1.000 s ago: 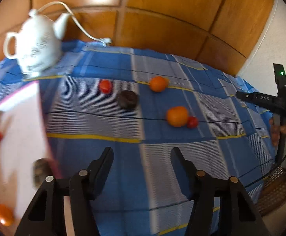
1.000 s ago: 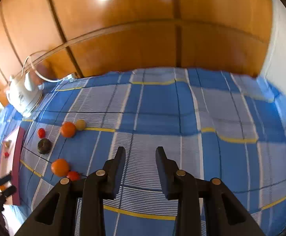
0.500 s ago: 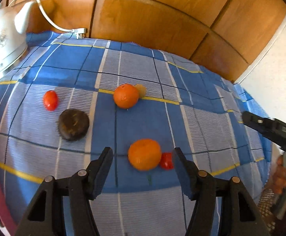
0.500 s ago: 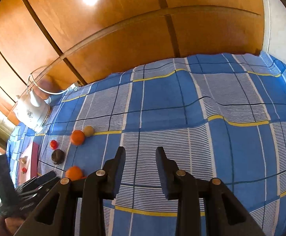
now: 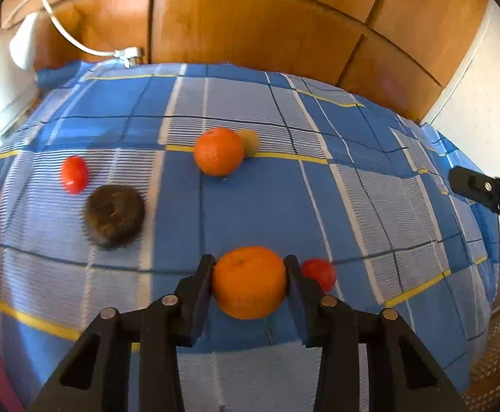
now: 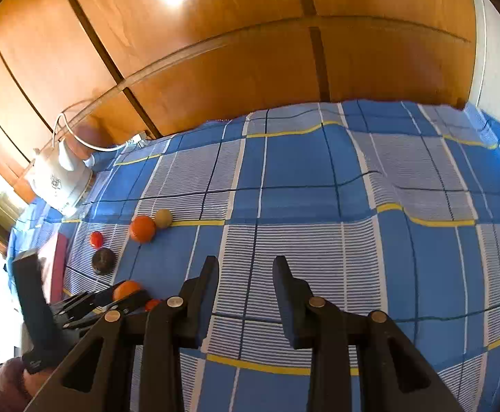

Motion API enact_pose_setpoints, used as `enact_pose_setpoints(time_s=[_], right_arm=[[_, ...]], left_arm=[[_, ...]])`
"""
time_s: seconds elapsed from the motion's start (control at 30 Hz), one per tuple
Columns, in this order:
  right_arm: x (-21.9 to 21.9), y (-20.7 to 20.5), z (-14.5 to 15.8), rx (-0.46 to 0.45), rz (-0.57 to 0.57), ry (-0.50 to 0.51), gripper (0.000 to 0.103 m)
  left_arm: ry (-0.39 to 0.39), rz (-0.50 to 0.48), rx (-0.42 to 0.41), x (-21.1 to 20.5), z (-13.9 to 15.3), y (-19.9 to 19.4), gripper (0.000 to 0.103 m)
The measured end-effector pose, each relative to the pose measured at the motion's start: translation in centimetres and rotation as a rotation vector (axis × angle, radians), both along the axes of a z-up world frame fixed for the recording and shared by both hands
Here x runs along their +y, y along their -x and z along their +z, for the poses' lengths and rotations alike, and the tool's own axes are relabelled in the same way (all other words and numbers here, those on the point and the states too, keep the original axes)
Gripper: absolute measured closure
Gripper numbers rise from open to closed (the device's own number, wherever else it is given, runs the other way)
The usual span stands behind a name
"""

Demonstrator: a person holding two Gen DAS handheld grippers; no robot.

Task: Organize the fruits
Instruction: 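Grasp an orange with the left tool while the right tool moves back toward the fruit, then lift the orange with the left tool while the right tool grasps a red cherry tomato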

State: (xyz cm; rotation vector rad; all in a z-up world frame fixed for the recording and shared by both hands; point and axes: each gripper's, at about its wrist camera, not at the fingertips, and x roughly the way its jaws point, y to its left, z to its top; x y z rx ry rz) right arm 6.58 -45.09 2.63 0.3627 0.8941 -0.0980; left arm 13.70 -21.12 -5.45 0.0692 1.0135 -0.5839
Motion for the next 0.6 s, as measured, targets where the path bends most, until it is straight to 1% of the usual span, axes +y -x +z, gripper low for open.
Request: enact_pose_setpoints(time_s=[0.07, 0.13, 0.23, 0.3, 0.33, 0.4, 0.43, 0.53, 0.6], right_arm=[[0.1, -0.1, -0.1, 0.005, 0.005, 0.005, 0.070], [0.2, -0.1, -0.2, 0.011, 0.011, 0.009, 0.070], [0.5, -0.2, -0.4, 0.021, 0.024, 0.007, 0.070], [0.8, -0.4, -0.6, 0.026, 0.041, 0.009, 0.070], [1.1, -0.5, -0.6, 0.027, 0.055, 0.009, 0.070], [1.5, -0.7, -0.8, 0.030, 0.083, 0.004, 0.070], [1.9, -0.8, -0.9, 0.033, 0.099, 0.005, 0.070], [3.0, -1.1, -1.3, 0.050, 0.146, 0.013, 0.070], [3.6, -1.3, -1.7, 0.063, 0.184, 0.000, 0.070]], left_arm=[[-0.003, 0.020, -0.023, 1.4, 0.2, 0.8, 0.063], [-0.024, 0.051, -0.055, 3.0, 0.1, 1.9, 0.062], [-0.029, 0.066, -0.105, 4.9, -0.2, 3.1, 0.061], [-0.039, 0.065, -0.116, 5.5, -0.8, 3.5, 0.061], [-0.040, 0.055, -0.141, 5.5, -1.0, 3.8, 0.061], [-0.065, 0.038, -0.181, 5.3, -1.3, 4.3, 0.061], [-0.068, 0.038, -0.190, 5.4, -1.3, 4.5, 0.060], [-0.047, 0.034, -0.205, 5.8, -1.5, 4.7, 0.060], [-0.036, 0.034, -0.207, 5.8, -1.6, 4.6, 0.060]])
